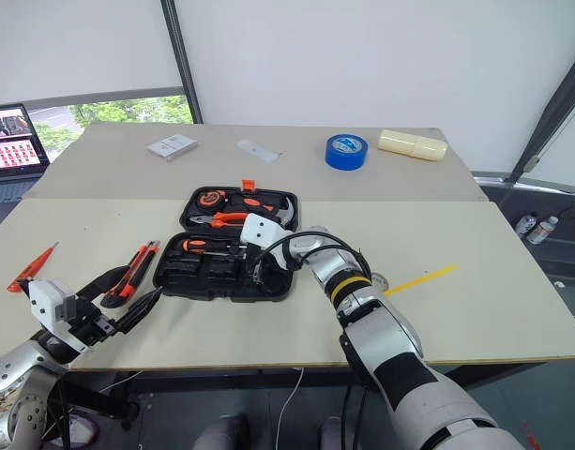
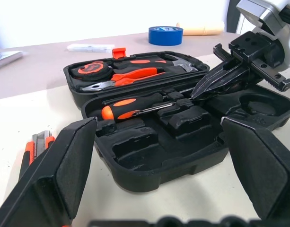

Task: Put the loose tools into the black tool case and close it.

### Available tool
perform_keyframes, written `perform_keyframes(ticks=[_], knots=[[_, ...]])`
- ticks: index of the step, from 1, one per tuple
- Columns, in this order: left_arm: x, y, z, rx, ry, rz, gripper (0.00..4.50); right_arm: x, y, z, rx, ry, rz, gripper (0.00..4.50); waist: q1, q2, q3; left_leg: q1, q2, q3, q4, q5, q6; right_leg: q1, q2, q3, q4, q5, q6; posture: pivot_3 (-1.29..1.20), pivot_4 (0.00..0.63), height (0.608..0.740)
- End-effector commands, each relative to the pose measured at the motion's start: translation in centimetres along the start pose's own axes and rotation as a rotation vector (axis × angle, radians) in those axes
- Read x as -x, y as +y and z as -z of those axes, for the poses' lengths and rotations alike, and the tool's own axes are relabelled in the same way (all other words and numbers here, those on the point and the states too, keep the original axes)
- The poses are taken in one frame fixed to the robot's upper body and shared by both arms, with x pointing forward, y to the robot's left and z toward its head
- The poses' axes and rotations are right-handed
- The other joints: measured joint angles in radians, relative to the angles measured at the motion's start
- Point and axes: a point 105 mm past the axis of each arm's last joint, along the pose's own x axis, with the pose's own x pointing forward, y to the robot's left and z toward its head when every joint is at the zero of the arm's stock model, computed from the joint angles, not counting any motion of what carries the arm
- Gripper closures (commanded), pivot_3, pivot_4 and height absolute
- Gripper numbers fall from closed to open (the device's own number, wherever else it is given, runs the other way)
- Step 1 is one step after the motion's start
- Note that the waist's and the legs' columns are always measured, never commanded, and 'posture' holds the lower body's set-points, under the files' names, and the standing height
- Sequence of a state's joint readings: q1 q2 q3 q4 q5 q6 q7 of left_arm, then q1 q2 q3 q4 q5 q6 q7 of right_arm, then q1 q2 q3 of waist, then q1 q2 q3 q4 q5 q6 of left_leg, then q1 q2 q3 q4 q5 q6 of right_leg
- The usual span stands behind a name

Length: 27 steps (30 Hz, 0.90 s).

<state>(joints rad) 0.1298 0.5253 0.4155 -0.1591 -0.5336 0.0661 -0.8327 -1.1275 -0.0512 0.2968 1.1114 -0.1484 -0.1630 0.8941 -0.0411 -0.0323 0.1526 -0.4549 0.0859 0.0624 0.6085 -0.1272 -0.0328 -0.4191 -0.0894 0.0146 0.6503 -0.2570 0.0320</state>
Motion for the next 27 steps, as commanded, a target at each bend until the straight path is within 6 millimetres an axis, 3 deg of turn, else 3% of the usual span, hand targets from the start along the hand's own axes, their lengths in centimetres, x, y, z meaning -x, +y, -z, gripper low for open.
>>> perform_keyframes(ticks=[1,3,6,9,13,14,17,23,27], knots=[[0.4,0.3,-0.9,-0.030,-0.011,-0.012,0.00,0.1,-0.1,-0.2,-0.089,-0.039,-0.001,4.48,-0.001,0.000,0.000,0.000,0.000,0.000,0.000,0.000,0.000,0.000,0.000,0.000,0.000,0.000,0.000,0.00,0.150,0.740],[1.1,0.8,-1.2,-0.003,-0.027,-0.050,0.00,1.3,-1.2,-2.5,-0.124,-0.193,0.028,4.48,-0.001,0.000,0.000,0.000,0.000,0.000,0.000,0.000,0.000,0.000,0.000,0.000,0.000,0.000,0.000,0.00,0.150,0.740],[2.9,2.2,-1.0,0.009,-0.028,-0.161,0.00,4.1,-1.7,-3.9,-0.096,-0.354,0.037,3.79,0.000,0.000,0.000,-0.002,0.000,0.000,0.000,0.001,0.001,-0.001,0.000,0.000,0.000,0.000,0.000,0.00,0.150,0.740],[4.9,3.4,-0.7,0.012,-0.030,-0.271,0.00,6.9,-1.6,-4.0,-0.068,-0.449,0.076,2.76,0.003,0.000,0.000,-0.003,0.000,0.000,-0.001,0.004,0.006,-0.001,0.000,0.000,-0.001,0.000,0.001,0.00,0.150,0.740],[11.9,6.2,0.8,0.029,0.007,-0.599,0.00,13.8,1.3,-2.0,-0.043,-0.620,0.125,1.30,0.008,-0.001,0.000,-0.003,0.000,0.000,-0.002,0.003,0.005,-0.001,0.000,0.000,-0.003,-0.001,0.001,0.00,0.150,0.740],[13.2,6.4,1.0,0.034,0.014,-0.655,0.00,14.9,2.0,-1.2,-0.051,-0.613,0.152,1.14,0.009,-0.002,-0.001,-0.003,0.000,0.000,-0.003,0.003,0.005,-0.001,-0.001,0.000,-0.003,-0.001,0.001,0.00,0.150,0.740],[15.4,6.7,1.6,0.051,0.032,-0.745,0.00,17.1,3.5,0.2,-0.087,-0.596,0.204,0.05,0.010,-0.001,0.000,-0.002,-0.001,0.001,-0.002,0.002,0.005,-0.001,-0.002,0.000,-0.003,-0.002,0.001,0.00,0.150,0.740],[18.8,7.5,2.5,0.087,0.056,-0.889,0.00,19.8,5.2,1.1,-0.100,-0.566,0.345,0.01,0.010,-0.003,-0.001,0.004,0.000,0.000,-0.001,-0.003,-0.003,-0.003,-0.002,-0.001,-0.004,-0.004,-0.002,0.00,0.150,0.740],[18.3,9.3,1.6,0.106,0.027,-0.936,0.00,20.2,5.4,0.2,-0.087,-0.576,0.381,0.01,0.011,-0.006,-0.001,0.008,0.000,0.000,-0.001,-0.003,-0.003,-0.001,-0.004,-0.001,-0.006,-0.004,-0.002,0.00,0.150,0.740]])
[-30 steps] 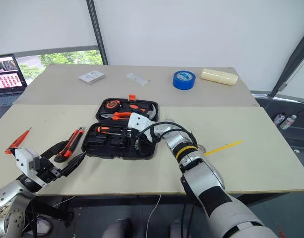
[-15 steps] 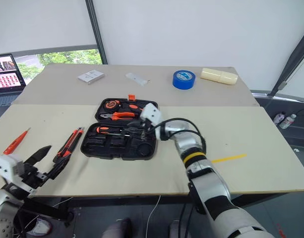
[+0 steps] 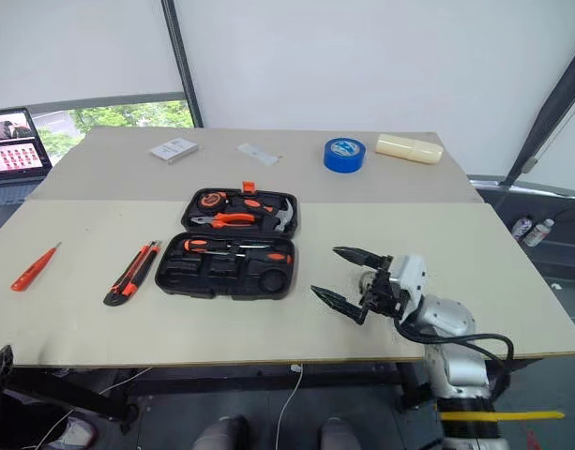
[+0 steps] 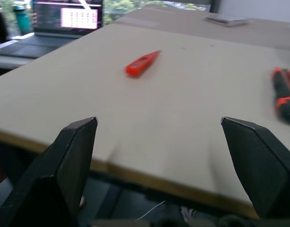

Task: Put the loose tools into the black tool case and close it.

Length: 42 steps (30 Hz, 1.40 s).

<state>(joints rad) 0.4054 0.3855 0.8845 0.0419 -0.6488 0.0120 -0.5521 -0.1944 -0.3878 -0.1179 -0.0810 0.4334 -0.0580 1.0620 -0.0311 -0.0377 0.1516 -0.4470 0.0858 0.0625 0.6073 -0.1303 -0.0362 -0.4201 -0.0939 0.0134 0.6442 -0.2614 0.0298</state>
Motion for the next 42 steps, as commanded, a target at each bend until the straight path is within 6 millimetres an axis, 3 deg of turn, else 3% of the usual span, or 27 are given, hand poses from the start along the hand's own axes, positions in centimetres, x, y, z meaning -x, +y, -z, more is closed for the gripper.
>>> perform_keyframes(ticks=[1,7,12,16,20,25,28,33,37,39,42], knots=[[-1.9,0.6,-2.3,0.004,-0.045,-0.030,0.00,-0.6,-0.2,-2.6,0.068,-0.062,0.014,0.01,0.005,-0.001,0.000,0.000,0.000,0.000,0.000,0.000,0.000,0.000,-0.001,0.000,0.000,0.000,0.000,0.00,0.150,0.740],[-8.9,-1.1,-4.6,0.011,0.069,0.022,0.00,-2.6,0.1,-4.3,0.102,-0.116,-0.028,0.01,0.024,-0.004,-0.001,0.000,0.000,0.000,0.000,0.000,0.000,0.000,0.000,-0.002,0.001,0.001,-0.001,0.00,0.150,0.740],[-14.2,-1.2,-4.5,-0.043,0.216,0.007,0.00,-4.4,0.5,-5.9,0.126,-0.164,-0.078,0.01,0.022,-0.004,-0.001,-0.001,0.000,0.001,-0.001,0.000,0.000,-0.001,0.001,-0.002,0.000,0.002,-0.001,0.00,0.150,0.740],[-17.2,-1.8,-4.1,-0.053,0.292,-0.005,0.00,-4.9,0.6,-6.7,0.141,-0.175,-0.096,0.01,0.019,-0.006,-0.002,-0.003,0.000,0.002,-0.002,0.000,0.000,0.001,0.002,-0.001,0.001,0.005,0.002,0.00,0.150,0.740],[-19.0,-3.0,-2.9,-0.081,0.385,-0.032,0.00,-5.0,0.8,-7.3,0.161,-0.174,-0.107,0.01,0.023,-0.008,-0.001,-0.007,0.001,-0.001,-0.001,0.003,0.005,-0.002,0.005,-0.002,0.004,0.004,0.004,0.00,0.150,0.740],[-19.7,-3.7,-2.3,-0.072,0.409,-0.058,0.00,-4.5,1.0,-7.8,0.172,-0.154,-0.092,0.01,0.023,-0.009,-0.001,-0.009,0.000,-0.001,0.000,0.003,0.004,-0.002,0.004,-0.002,0.003,0.004,0.004,0.00,0.150,0.740],[-19.6,-3.8,-1.6,-0.040,0.434,-0.068,0.69,-3.9,0.9,-7.9,0.178,-0.134,-0.065,0.00,0.025,-0.009,-0.001,-0.009,0.000,-0.001,0.000,0.003,0.004,-0.002,0.004,-0.003,0.004,0.004,0.004,0.00,0.150,0.740],[-19.1,-3.6,-0.4,-0.022,0.469,-0.071,2.59,-3.2,0.8,-8.1,0.178,-0.113,-0.029,0.00,0.032,-0.009,-0.001,-0.009,0.000,-0.001,0.001,0.003,0.004,-0.001,0.004,-0.002,0.004,0.004,0.004,0.00,0.150,0.740],[-19.1,-3.2,-1.2,-0.002,0.378,-0.054,3.99,-2.9,0.8,-8.0,0.173,-0.098,-0.020,0.00,0.035,-0.009,-0.001,-0.008,0.000,-0.001,0.002,0.003,0.003,-0.001,0.003,-0.002,0.004,0.004,0.004,0.00,0.150,0.740],[-19.6,-3.9,-3.3,0.032,0.239,0.040,4.01,-2.7,0.9,-7.8,0.172,-0.090,-0.027,0.00,0.035,-0.009,-0.001,-0.008,0.000,-0.001,0.002,0.003,0.003,-0.001,0.003,-0.002,0.004,0.004,0.004,0.00,0.150,0.740],[-19.5,-6.5,-7.1,0.079,0.029,0.314,4.01,-2.6,0.8,-7.8,0.177,-0.079,-0.039,0.00,0.035,-0.011,0.000,-0.009,0.001,-0.001,0.002,0.003,0.003,-0.002,0.003,-0.003,0.004,0.004,0.004,0.00,0.150,0.740]])
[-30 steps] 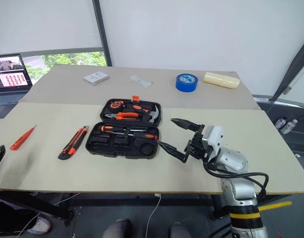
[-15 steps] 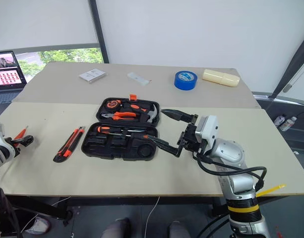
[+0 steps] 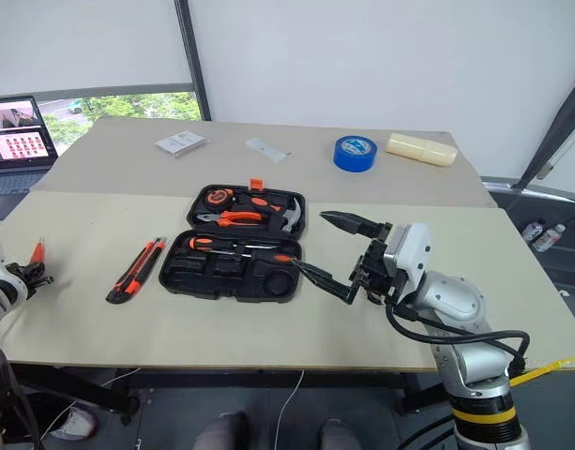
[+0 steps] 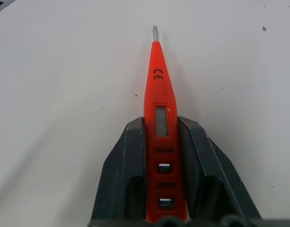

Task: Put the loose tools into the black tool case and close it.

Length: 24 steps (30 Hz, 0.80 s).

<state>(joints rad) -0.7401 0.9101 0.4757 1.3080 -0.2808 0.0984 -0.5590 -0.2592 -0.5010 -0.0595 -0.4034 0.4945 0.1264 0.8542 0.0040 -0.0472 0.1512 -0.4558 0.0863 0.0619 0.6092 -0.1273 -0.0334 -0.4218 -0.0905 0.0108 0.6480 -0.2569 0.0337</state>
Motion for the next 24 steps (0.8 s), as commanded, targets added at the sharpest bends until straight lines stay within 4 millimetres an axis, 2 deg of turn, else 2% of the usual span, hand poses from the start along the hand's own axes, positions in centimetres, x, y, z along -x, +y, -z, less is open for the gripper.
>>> perform_keyframes(ticks=[1,6,7,8,11,15,18,21,24], knots=[[1.4,-3.4,-6.0,-0.048,-0.291,0.340,4.01,0.4,-0.4,-1.4,0.043,-0.029,-0.010,0.00,0.001,-0.002,0.000,0.000,0.000,0.000,0.000,0.000,0.000,0.000,0.000,0.000,0.000,0.000,0.000,0.00,0.150,0.740],[3.5,-9.4,-7.0,-0.285,-0.337,0.782,4.01,0.7,-0.7,-1.1,0.047,0.008,-0.067,0.00,0.009,-0.002,0.000,-0.001,0.000,0.000,0.001,0.000,0.000,0.001,-0.001,0.000,0.000,0.000,0.000,0.00,0.150,0.740],[4.3,-11.8,-6.2,-0.409,-0.290,0.946,4.01,0.9,-0.7,-0.9,0.034,0.031,-0.102,0.00,0.009,-0.002,0.000,-0.001,0.000,0.000,0.001,0.000,0.000,0.001,-0.001,0.000,0.000,0.000,0.000,0.00,0.150,0.740],[4.9,-13.4,-5.3,-0.495,-0.248,1.062,4.01,0.9,-0.8,-0.8,0.024,0.046,-0.126,0.00,0.009,-0.002,0.000,-0.001,0.000,0.000,0.002,0.000,0.000,0.001,0.000,0.000,0.000,0.000,0.000,0.00,0.150,0.740],[6.2,-16.9,-2.1,-0.790,-0.150,1.313,4.01,1.1,-1.0,-0.4,0.011,0.093,-0.190,0.00,0.009,-0.001,0.000,-0.001,0.000,0.000,0.003,0.001,0.000,0.002,-0.001,0.000,0.000,0.001,0.000,0.00,0.150,0.740],[5.9,-20.7,-0.6,-0.956,-0.135,1.445,4.01,1.4,-1.1,0.2,-0.001,0.141,-0.230,0.00,0.008,-0.002,0.000,-0.001,0.000,0.000,0.004,0.001,0.002,0.002,0.000,0.001,0.000,0.001,0.000,0.00,0.150,0.740],[5.0,-23.1,0.4,-1.094,-0.105,1.482,4.01,1.7,-1.1,0.5,0.003,0.161,-0.224,0.00,0.009,-0.002,0.000,-0.003,0.000,-0.001,0.006,0.002,0.003,0.002,0.001,0.001,0.001,0.001,0.001,0.00,0.150,0.740],[4.2,-25.2,0.7,-1.178,-0.096,1.472,4.01,2.1,-0.9,0.5,0.003,0.165,-0.202,0.00,0.009,-0.002,0.000,-0.003,-0.001,-0.001,0.007,0.002,0.003,0.002,0.001,0.001,0.000,0.002,0.003,0.00,0.150,0.740],[3.8,-26.4,0.8,-1.250,-0.090,1.470,4.01,2.5,-0.5,0.6,-0.003,0.170,-0.184,0.00,0.007,-0.002,0.000,-0.003,-0.001,-0.001,0.007,0.002,0.004,0.002,0.000,0.002,0.000,0.002,0.004,0.00,0.150,0.740]])
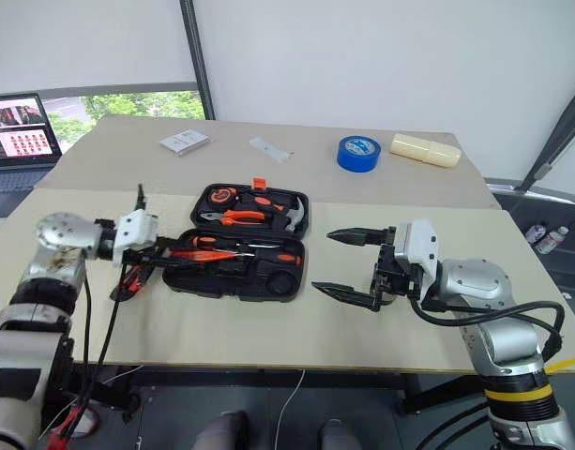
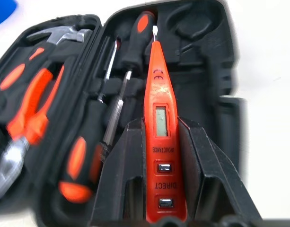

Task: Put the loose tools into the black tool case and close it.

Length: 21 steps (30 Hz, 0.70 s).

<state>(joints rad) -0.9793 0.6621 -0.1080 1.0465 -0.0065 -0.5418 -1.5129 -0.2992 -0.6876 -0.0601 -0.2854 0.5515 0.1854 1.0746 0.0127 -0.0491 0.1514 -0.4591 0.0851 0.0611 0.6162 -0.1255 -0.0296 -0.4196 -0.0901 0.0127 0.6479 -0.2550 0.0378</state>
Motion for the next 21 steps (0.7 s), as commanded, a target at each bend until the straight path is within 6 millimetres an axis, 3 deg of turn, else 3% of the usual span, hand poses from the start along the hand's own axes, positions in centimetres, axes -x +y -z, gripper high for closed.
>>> perform_keyframes(ticks=[1,5,13,21], knots=[[-0.7,0.7,-0.2,-0.064,0.061,0.008,4.01,0.6,0.1,-1.0,0.043,-0.006,0.034,0.00,-0.002,0.000,0.000,0.000,0.000,0.000,0.000,0.000,0.000,0.000,0.000,0.000,0.000,0.000,0.000,0.00,0.150,0.740],[-0.8,0.7,0.3,-0.102,0.138,0.051,4.01,0.9,0.6,-0.8,0.034,0.001,0.051,0.00,-0.004,0.000,0.000,0.000,0.000,0.000,0.000,0.000,0.000,-0.001,0.001,0.001,0.001,0.000,0.000,0.00,0.150,0.740],[-0.1,2.6,1.0,-0.062,0.235,-0.051,4.01,1.8,0.7,-0.4,0.018,0.036,0.082,0.00,-0.001,0.000,0.000,0.000,0.000,-0.001,0.002,0.000,0.000,0.000,0.000,0.001,0.001,0.001,0.001,0.00,0.150,0.740],[0.9,0.4,2.5,-0.053,0.271,0.051,4.01,2.0,0.7,-0.2,0.015,0.042,0.086,0.00,-0.004,0.000,0.000,0.000,0.000,-0.001,0.002,0.000,0.001,0.000,0.000,0.001,0.001,0.001,0.001,0.00,0.150,0.740]])
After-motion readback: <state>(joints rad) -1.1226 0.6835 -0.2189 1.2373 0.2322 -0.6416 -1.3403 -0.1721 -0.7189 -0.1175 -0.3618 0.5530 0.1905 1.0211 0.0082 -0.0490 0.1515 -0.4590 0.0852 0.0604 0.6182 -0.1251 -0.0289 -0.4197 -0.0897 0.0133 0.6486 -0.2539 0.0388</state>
